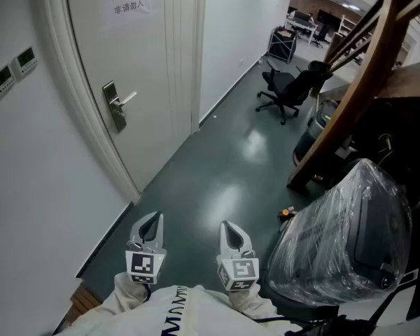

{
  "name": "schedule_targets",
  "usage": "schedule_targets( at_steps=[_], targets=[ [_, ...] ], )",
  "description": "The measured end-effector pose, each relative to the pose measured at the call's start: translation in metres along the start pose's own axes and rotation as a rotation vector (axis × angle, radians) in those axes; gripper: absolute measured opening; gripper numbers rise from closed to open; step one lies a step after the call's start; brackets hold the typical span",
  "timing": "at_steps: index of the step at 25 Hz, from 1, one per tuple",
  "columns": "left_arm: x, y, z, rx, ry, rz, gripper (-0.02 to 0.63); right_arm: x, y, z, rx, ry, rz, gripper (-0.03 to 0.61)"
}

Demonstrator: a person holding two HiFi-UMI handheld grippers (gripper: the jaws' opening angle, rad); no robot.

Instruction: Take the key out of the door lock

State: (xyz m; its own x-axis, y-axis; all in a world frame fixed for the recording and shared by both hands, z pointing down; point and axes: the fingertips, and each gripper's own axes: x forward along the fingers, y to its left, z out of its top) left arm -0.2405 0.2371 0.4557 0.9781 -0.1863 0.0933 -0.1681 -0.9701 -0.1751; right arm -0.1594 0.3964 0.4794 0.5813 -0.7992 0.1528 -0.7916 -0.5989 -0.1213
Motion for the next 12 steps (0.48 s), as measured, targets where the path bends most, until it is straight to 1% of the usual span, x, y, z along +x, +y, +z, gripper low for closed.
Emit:
schedule_targets(
  at_steps=[3, 7, 12],
  targets=[
    [0.000, -0.001, -0.002, -0.003, 0.001, -0.003, 0.000, -0.001, 0.000, 0.001, 0.000, 0.001, -0.003, -0.002],
    [0.000, -0.006, -0.006, -0.011, 0.010, -0.007, 0.000, -0.003, 0.000, -0.006, 0.003, 0.010, 0.005, -0.002],
    [0.002, -0.014, -0.009, -0.019, 0.023, -0.015, 0.000, -0.008, -0.004, -0.004, 0.039, -0.008, 0.030, 0.000]
  ],
)
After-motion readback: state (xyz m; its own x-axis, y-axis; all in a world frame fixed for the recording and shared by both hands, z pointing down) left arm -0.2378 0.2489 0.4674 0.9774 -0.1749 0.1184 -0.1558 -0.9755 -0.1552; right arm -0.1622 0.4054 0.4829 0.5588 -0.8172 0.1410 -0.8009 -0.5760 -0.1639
